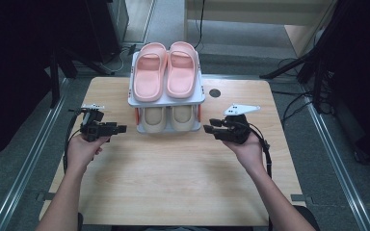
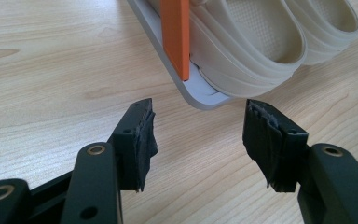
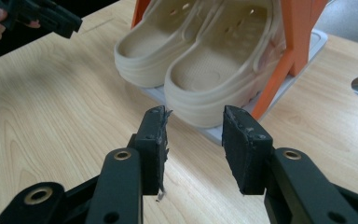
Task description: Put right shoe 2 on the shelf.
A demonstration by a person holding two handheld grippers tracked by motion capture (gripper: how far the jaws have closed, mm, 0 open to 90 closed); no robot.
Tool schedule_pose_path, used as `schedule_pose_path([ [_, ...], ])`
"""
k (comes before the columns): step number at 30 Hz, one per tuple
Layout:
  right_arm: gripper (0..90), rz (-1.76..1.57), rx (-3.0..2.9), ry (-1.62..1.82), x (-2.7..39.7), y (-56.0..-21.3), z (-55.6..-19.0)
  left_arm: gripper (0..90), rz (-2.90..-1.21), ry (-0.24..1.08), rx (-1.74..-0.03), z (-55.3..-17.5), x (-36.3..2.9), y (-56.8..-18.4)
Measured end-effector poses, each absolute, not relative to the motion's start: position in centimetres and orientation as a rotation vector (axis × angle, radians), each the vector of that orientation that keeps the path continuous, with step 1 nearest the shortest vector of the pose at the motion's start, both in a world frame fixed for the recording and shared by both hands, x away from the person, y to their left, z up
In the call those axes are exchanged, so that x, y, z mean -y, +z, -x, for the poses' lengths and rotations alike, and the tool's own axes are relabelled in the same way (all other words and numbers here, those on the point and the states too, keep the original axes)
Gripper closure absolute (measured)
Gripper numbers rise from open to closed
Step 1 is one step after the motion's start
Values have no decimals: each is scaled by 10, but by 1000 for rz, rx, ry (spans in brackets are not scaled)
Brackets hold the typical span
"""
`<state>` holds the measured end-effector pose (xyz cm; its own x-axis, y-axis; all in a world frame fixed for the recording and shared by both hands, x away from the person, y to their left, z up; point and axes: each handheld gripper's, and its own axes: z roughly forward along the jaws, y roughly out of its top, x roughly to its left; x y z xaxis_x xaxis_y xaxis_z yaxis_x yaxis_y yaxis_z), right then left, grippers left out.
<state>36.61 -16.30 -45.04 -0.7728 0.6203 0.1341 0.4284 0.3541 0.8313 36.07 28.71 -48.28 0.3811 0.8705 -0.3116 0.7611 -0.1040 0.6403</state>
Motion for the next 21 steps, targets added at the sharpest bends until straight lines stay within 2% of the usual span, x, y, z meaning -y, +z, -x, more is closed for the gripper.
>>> schedule_pose_path([
  [9,582,-965,-2425,1369,172,-473,-363,428,-1899,186,-1389,-360,-282,-482],
  [21,549,-982,-2430,1364,175,-481,-363,399,-1931,186,-1325,-359,-270,-481],
])
